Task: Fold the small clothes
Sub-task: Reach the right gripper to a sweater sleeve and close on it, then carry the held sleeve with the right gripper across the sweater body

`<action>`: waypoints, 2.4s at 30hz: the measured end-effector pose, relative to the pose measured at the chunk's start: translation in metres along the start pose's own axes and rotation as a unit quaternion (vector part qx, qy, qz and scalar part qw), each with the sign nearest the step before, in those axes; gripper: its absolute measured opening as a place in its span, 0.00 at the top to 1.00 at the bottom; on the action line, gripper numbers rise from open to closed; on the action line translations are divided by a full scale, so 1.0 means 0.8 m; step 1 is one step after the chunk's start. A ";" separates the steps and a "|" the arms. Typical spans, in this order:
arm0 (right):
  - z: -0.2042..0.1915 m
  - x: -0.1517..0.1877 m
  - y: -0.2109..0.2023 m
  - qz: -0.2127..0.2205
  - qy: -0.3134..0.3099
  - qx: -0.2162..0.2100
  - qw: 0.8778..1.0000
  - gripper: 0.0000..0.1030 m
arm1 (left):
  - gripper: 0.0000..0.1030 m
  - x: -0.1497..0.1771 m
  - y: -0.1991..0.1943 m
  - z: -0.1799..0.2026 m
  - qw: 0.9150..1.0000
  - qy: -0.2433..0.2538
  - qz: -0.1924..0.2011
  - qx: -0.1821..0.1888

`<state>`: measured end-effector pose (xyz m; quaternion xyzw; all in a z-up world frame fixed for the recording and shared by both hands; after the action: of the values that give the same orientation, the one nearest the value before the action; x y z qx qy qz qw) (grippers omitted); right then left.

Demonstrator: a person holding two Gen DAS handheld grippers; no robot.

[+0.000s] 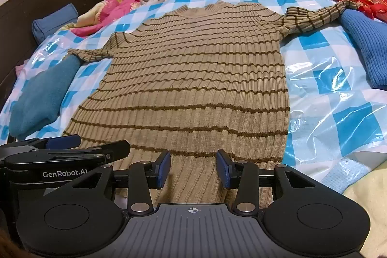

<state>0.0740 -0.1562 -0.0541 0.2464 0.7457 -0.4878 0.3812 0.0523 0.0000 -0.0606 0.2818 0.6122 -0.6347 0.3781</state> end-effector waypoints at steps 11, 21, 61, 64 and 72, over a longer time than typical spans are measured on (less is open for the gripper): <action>0.004 -0.003 -0.002 0.006 0.004 0.004 1.000 0.60 | 0.00 -0.002 -0.003 0.001 1.000 0.004 0.000 0.005; 0.035 -0.033 -0.003 0.033 0.026 0.020 0.999 0.60 | 0.00 -0.042 0.005 0.045 0.998 0.029 0.017 0.046; 0.406 -0.284 0.189 0.186 0.306 0.205 0.911 0.86 | 0.00 -0.139 0.189 0.177 0.985 0.002 0.051 0.164; 0.389 -0.307 0.173 0.209 0.270 0.204 0.918 0.89 | 0.00 -0.144 0.181 0.155 0.985 -0.019 0.061 0.158; 0.151 -0.362 0.170 0.254 0.004 0.081 0.964 0.90 | 0.00 -0.148 0.137 0.064 0.990 -0.029 0.106 0.094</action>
<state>0.3843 -0.2105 0.0784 0.4602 0.6178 -0.4327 0.4683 0.2136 -0.0311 -0.0206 0.3605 0.5056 -0.6537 0.4326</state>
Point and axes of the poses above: each gripper's, at about its wrist camera, not at the fingertips, and y roughly the way its jaws point, z to its right, x to its underside, the point moved 8 cm from there along y, roughly the way its jaws point, and after that the axes turned 15 degrees about z, right-handed, at the moved point
